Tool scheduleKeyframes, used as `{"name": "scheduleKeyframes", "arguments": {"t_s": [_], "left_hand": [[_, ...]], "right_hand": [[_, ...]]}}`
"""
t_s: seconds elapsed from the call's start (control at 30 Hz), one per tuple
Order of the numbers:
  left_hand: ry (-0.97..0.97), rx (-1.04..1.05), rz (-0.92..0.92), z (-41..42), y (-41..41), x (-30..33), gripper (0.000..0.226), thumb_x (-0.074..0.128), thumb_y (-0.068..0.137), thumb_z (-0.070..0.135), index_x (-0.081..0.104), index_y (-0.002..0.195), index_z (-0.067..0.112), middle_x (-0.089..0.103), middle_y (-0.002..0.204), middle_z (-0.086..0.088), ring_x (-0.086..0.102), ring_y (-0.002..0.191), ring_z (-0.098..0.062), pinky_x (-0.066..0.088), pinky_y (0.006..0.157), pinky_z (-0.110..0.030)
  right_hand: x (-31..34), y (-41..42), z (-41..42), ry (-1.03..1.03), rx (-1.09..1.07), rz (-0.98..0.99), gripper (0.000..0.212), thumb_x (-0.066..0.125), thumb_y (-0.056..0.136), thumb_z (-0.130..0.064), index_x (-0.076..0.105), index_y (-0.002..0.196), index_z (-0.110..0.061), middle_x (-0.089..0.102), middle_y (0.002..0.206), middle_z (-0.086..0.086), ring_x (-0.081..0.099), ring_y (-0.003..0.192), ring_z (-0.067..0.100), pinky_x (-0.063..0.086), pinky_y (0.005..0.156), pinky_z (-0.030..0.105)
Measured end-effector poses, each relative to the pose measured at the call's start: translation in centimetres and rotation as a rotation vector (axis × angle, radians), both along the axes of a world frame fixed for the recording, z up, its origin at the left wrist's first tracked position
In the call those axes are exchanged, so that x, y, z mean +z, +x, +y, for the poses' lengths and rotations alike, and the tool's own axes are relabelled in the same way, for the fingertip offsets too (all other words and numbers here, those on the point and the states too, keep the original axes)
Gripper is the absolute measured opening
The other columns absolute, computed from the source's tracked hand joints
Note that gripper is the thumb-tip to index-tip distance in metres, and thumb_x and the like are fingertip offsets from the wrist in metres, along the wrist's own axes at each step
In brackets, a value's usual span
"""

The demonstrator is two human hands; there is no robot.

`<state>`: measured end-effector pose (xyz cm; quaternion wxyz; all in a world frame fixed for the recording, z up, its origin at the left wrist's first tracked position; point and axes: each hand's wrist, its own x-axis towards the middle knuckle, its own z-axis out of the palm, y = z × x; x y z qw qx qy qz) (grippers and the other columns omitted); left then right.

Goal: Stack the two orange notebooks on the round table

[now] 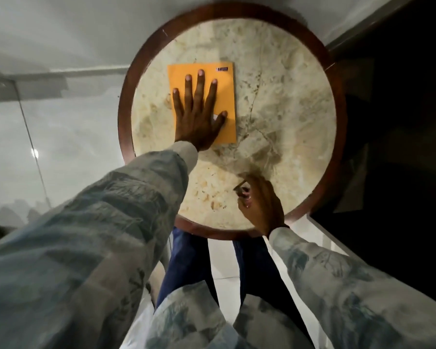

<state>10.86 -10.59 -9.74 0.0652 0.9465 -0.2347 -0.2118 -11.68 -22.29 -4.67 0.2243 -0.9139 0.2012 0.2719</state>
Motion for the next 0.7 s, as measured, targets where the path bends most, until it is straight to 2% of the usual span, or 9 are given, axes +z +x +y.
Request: {"name": "scheduleKeyframes", "arguments": {"t_s": [0.1,0.2,0.33,0.53,0.63,0.7], "left_hand": [[-0.012,0.003,-0.01,0.0,-0.1,-0.4,0.079,0.024,0.102,0.066,0.011,0.166,0.022,0.005,0.175,-0.013,0.004,0.162,-0.041,0.007,0.127,-0.067],[-0.027,-0.001,-0.026,0.0,-0.1,-1.1,0.079,0.025,0.103,0.066,0.009,0.167,0.022,0.003,0.175,-0.012,0.002,0.162,-0.041,0.007,0.127,-0.068],[-0.018,-0.014,-0.041,0.1,-0.2,-1.8,0.081,0.027,0.103,0.066,0.005,0.167,0.022,-0.001,0.176,-0.012,-0.001,0.163,-0.04,0.006,0.127,-0.068],[0.01,-0.017,-0.047,0.1,-0.5,-1.7,0.081,0.029,0.103,0.065,0.005,0.167,0.022,-0.002,0.176,-0.011,-0.002,0.163,-0.039,0.004,0.128,-0.066],[0.038,-0.02,0.054,-0.1,0.2,0.9,0.08,0.029,0.104,0.062,0.0,0.167,0.022,-0.01,0.175,-0.01,-0.008,0.163,-0.037,0.003,0.128,-0.065],[0.007,0.005,0.018,-0.5,0.6,3.8,0.079,0.027,0.104,0.061,-0.003,0.166,0.023,-0.013,0.175,-0.01,-0.01,0.163,-0.035,0.002,0.129,-0.064]], "right_hand": [[-0.1,5.1,-2.6,-0.005,-0.325,-0.179,0.056,0.076,0.087,-0.032,0.059,0.134,-0.007,0.064,0.128,0.019,0.063,0.118,0.039,0.061,0.09,0.048],[-0.5,11.6,-6.1,-0.039,-0.488,-0.316,0.055,0.078,0.084,-0.034,0.062,0.129,-0.006,0.066,0.123,0.018,0.065,0.115,0.038,0.058,0.094,0.045],[-1.9,17.6,-8.7,-0.087,-0.543,-0.381,0.056,0.079,0.079,-0.036,0.063,0.124,-0.007,0.067,0.122,0.017,0.065,0.113,0.038,0.058,0.094,0.049],[-2.8,17.5,-8.6,-0.068,-0.529,-0.297,0.061,0.08,0.08,-0.039,0.062,0.128,-0.006,0.061,0.131,0.016,0.061,0.12,0.036,0.058,0.095,0.05],[0.7,17.9,-9.0,0.034,-0.626,-0.291,0.071,0.085,0.079,-0.04,0.058,0.136,-0.007,0.061,0.134,0.014,0.062,0.122,0.032,0.057,0.098,0.046],[5.3,18.8,-10.2,0.175,-0.744,-0.438,0.068,0.087,0.081,-0.035,0.059,0.136,-0.008,0.068,0.124,0.012,0.068,0.111,0.027,0.059,0.092,0.043]]}}
